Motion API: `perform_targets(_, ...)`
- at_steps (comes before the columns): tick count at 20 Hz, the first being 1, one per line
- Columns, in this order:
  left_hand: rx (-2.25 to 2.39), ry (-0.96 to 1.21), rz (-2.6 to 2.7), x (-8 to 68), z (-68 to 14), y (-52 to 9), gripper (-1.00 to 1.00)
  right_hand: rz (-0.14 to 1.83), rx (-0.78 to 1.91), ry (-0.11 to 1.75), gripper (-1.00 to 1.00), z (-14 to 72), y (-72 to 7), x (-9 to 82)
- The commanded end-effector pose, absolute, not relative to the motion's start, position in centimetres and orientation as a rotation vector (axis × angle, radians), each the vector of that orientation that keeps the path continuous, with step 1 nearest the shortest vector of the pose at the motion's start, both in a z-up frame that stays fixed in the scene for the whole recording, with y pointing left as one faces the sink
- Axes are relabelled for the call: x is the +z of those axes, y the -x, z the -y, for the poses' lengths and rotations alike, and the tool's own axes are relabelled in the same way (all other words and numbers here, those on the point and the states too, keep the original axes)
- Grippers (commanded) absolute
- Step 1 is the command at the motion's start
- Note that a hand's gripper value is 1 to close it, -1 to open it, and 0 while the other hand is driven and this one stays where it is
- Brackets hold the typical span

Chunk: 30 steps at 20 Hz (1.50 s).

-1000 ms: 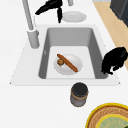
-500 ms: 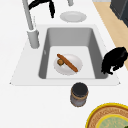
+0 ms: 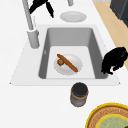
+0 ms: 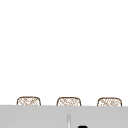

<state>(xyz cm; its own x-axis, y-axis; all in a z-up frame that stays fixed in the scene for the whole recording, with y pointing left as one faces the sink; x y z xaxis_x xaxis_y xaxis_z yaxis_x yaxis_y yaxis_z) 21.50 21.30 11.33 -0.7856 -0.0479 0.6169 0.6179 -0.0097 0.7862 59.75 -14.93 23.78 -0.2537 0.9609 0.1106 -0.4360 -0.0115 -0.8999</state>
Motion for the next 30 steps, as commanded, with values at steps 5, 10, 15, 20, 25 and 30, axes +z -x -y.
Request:
perform_targets(5,-1.847,0.590,1.799,11.3,-21.3,-21.5,0.00,0.907,1.640,0.697,-1.00,13.6,-64.5,21.9)
perform_targets(10,-1.847,0.590,1.799,11.3,-21.3,-21.5,0.00,0.830,1.674,0.688,-1.00,12.9,-67.4,20.7)
perform_targets(15,-1.847,0.590,1.799,11.3,-21.3,-21.5,0.00,0.755,1.672,0.547,-1.00,11.9,-69.2,19.9)
perform_targets(20,-1.847,0.590,1.799,11.3,-21.3,-21.5,0.00,0.675,1.680,0.463,-1.00,12.3,-71.6,18.4)
perform_targets(25,-1.847,0.590,1.799,11.3,-21.3,-21.5,0.00,0.528,1.667,0.255,-1.00,12.7,-73.1,17.1)
perform_targets(30,-1.847,0.590,1.799,11.3,-21.3,-21.5,0.00,0.346,1.641,0.096,-1.00,12.7,-73.9,17.2)
